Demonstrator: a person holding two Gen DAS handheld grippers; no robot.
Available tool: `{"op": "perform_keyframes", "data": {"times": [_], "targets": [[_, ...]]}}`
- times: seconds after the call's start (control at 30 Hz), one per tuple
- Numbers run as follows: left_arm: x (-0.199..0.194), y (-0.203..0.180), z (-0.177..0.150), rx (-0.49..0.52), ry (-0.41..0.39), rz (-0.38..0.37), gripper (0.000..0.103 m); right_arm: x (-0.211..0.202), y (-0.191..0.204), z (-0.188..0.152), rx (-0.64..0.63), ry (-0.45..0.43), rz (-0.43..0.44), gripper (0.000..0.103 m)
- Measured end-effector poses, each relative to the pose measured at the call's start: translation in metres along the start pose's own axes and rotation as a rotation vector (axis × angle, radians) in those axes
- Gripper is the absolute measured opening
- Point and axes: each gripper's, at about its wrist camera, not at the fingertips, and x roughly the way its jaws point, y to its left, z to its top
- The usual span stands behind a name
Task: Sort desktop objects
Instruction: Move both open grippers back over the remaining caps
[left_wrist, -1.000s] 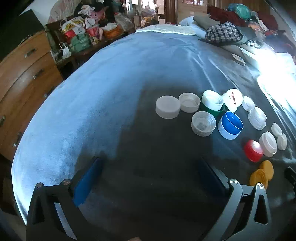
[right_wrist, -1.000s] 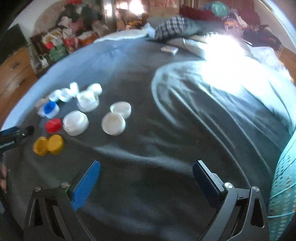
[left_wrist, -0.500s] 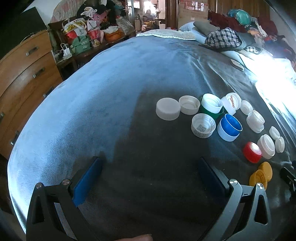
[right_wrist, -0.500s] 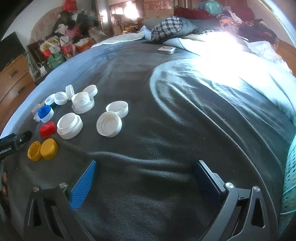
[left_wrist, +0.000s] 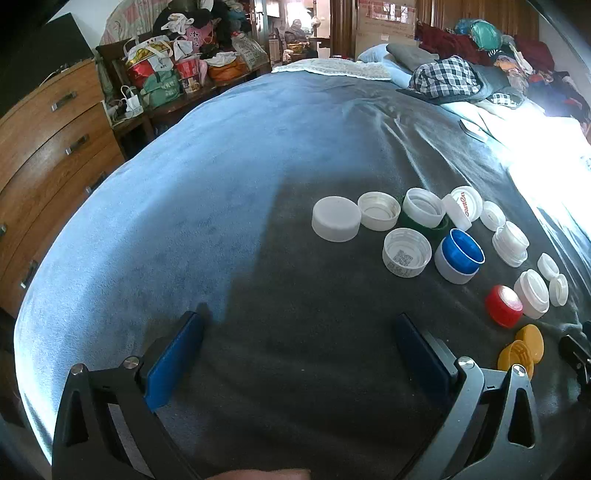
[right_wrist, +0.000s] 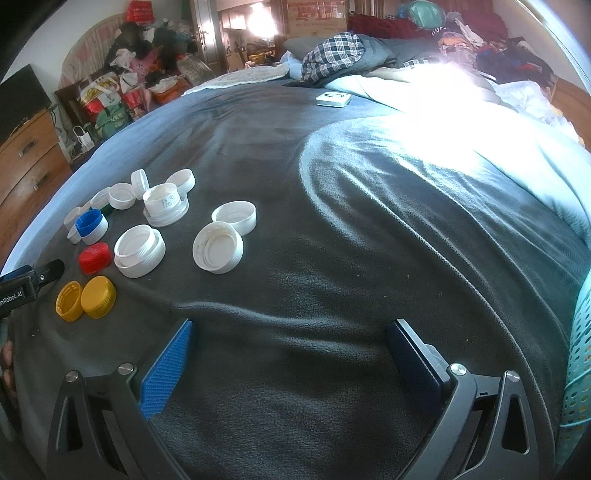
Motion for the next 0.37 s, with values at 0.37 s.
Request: {"op": "perform_keyframes", "data": {"times": [0.37], "targets": [[0.0001, 0.0008, -0.0004, -0.001, -0.001, -0.012, 0.102, 0.0003, 0.0002, 0.0001, 0.000, 0.000, 0.000, 0.103]]}}
